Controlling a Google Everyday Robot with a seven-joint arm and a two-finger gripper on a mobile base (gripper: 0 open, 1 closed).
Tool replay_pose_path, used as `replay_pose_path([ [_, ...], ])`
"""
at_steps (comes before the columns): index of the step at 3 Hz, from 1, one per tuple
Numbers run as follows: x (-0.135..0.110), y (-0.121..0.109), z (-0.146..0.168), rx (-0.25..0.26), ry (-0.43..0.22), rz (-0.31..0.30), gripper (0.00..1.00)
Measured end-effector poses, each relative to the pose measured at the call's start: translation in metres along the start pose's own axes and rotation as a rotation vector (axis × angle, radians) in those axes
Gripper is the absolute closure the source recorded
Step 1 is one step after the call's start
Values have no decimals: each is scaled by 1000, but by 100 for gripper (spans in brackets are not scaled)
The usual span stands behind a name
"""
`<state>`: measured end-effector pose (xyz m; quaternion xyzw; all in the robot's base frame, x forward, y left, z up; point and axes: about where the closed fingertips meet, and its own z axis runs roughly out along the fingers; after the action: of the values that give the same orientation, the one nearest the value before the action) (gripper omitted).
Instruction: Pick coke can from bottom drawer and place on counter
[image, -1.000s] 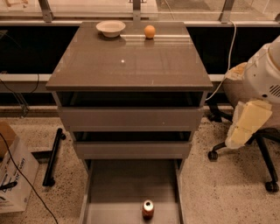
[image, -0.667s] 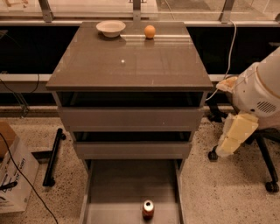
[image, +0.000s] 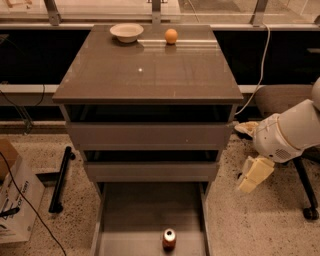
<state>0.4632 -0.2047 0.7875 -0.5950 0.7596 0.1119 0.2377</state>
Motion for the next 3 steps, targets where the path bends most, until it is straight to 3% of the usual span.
replay_pose_path([
  [2, 4, 2, 23, 9, 8, 30, 0],
  [3, 19, 9, 62, -14, -46, 48, 0],
])
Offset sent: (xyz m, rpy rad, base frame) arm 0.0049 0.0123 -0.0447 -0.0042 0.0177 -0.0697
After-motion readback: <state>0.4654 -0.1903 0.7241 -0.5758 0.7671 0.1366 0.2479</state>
